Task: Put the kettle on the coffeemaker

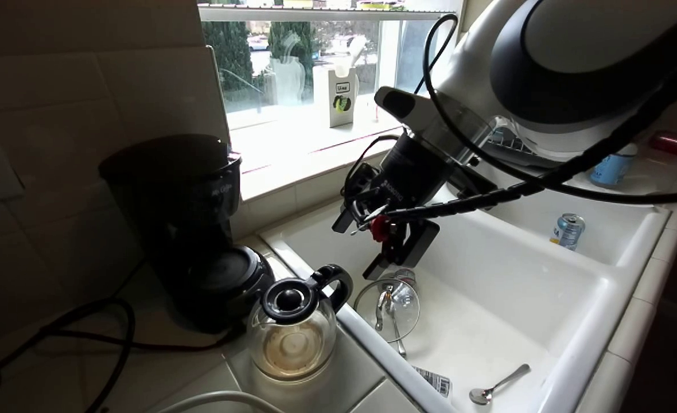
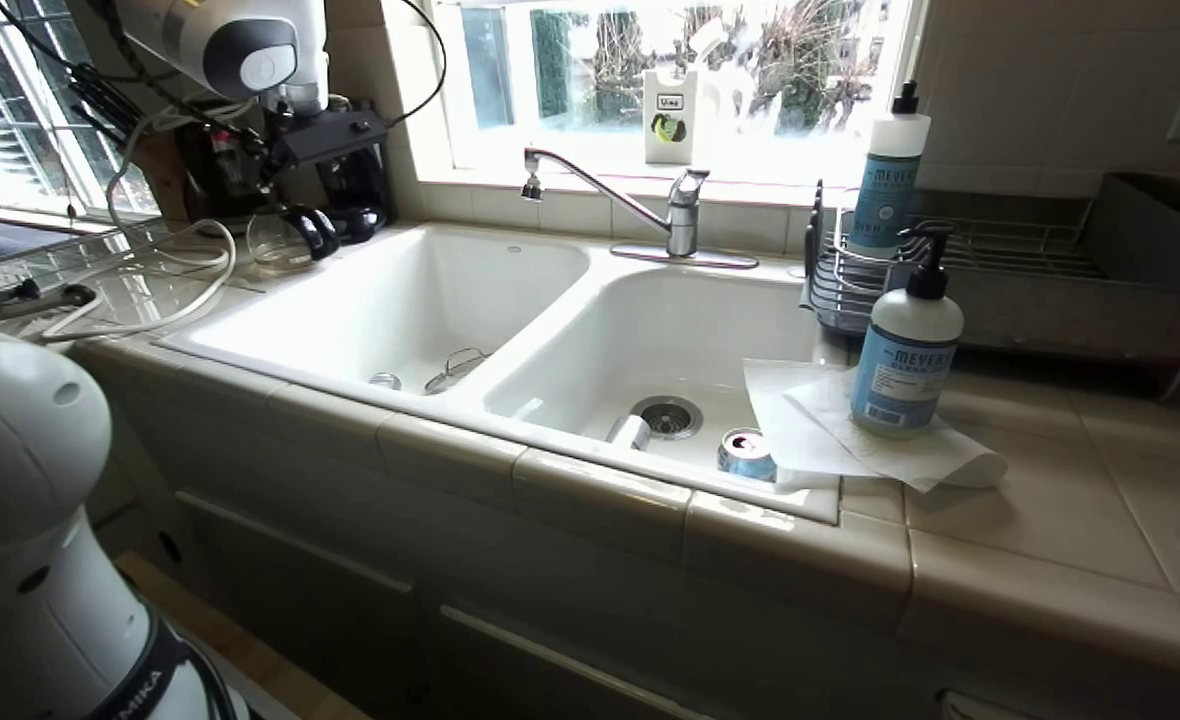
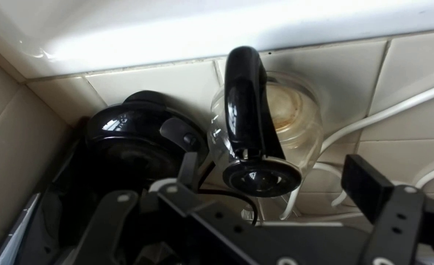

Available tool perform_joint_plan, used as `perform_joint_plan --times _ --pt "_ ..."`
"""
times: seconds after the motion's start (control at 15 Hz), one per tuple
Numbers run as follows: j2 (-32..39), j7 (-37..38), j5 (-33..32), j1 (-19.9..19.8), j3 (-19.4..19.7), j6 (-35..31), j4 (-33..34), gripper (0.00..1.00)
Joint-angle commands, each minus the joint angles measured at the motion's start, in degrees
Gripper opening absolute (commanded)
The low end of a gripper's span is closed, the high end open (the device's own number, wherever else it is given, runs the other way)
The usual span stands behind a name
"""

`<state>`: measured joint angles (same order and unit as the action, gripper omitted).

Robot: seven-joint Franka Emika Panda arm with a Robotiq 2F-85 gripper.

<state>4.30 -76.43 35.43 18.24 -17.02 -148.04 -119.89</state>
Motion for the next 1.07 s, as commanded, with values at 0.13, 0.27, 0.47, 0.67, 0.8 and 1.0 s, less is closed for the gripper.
perform_joint_plan --times 0.13,0.27,0.47,0.67,0.8,1.0 --pt "0.05 0.42 -0.38 -0.85 -1.21 0.05 0.17 1.0" --pt "0.05 0.42 -0.38 -0.85 -1.24 0.05 0.17 1.0" --pt "0.38 0.37 -0.03 -0.85 -1.3 -0.25 0.36 1.0" --pt "1.15 -0.55 1.82 -0.9 -1.8 0.04 0.95 1.0" --pt "1.6 -0.85 2.48 -0.82 -2.18 -0.1 1.1 1.0" --pt "2.47 -1.9 3.77 -0.94 -2.77 -0.28 1.32 1.0"
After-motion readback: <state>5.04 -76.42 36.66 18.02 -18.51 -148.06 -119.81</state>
